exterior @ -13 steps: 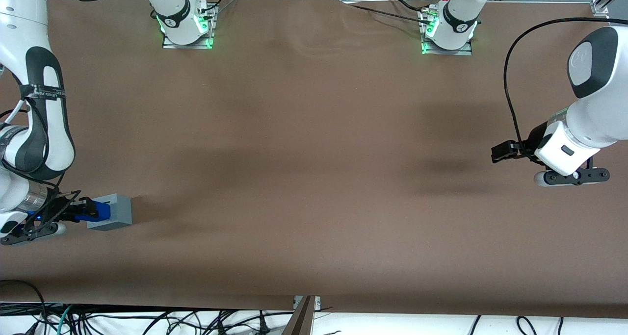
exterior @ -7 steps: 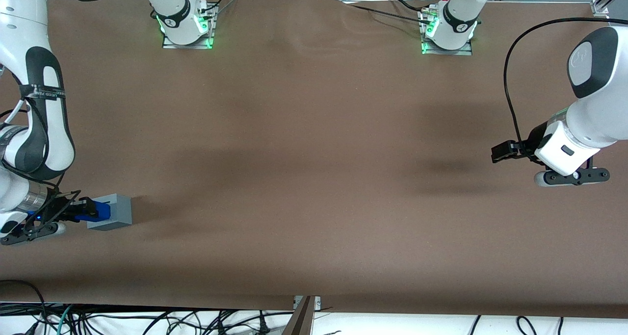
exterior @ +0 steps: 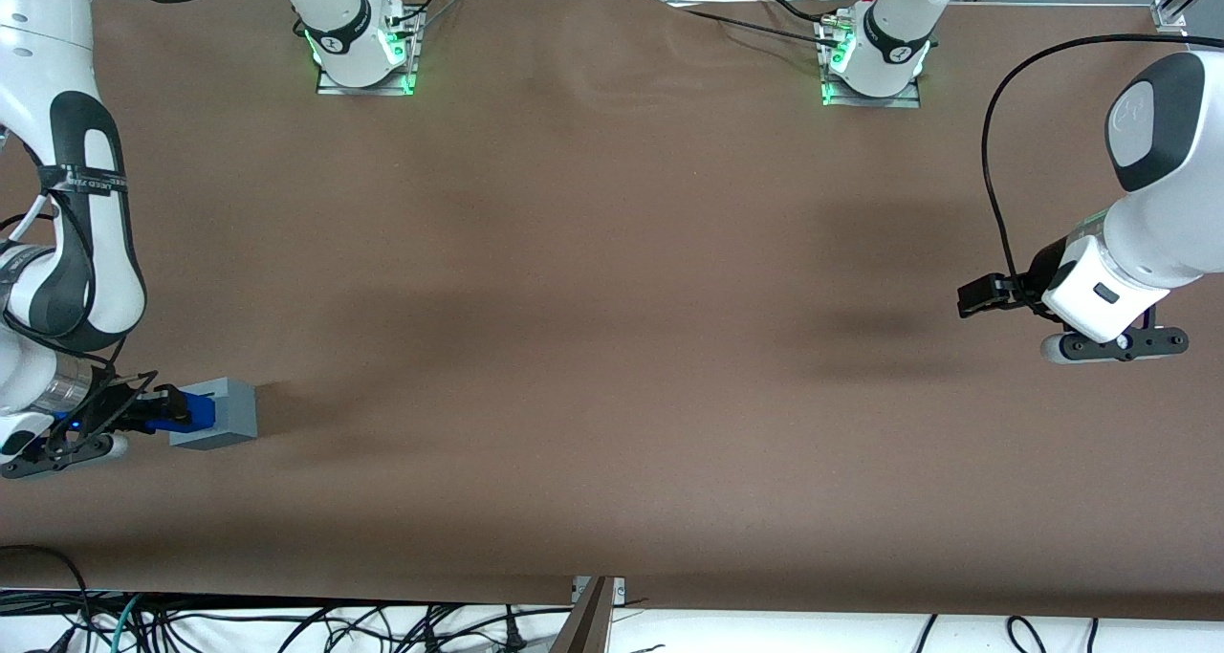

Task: Insert blue part into gray base with right arm
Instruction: 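Align the held blue part above the gray base's square opening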

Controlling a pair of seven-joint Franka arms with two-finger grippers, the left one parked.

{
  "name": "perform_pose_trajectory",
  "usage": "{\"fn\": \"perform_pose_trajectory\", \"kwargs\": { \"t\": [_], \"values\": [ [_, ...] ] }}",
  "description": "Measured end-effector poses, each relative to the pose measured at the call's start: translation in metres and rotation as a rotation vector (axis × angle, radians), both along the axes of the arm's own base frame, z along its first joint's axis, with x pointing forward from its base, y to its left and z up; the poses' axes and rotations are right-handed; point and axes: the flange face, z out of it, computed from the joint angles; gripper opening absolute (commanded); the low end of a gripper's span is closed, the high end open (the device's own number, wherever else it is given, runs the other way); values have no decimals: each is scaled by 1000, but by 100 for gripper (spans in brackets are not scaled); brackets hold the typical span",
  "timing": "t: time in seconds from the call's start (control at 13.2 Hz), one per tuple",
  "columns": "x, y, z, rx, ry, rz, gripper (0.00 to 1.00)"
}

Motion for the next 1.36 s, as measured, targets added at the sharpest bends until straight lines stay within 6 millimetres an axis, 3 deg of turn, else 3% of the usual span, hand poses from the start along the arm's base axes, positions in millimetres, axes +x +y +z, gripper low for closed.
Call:
{"fn": "perform_pose_trajectory", "kwargs": {
  "t": [1.36],
  "values": [
    [2,3,6,4,5,12,51]
  ]
}}
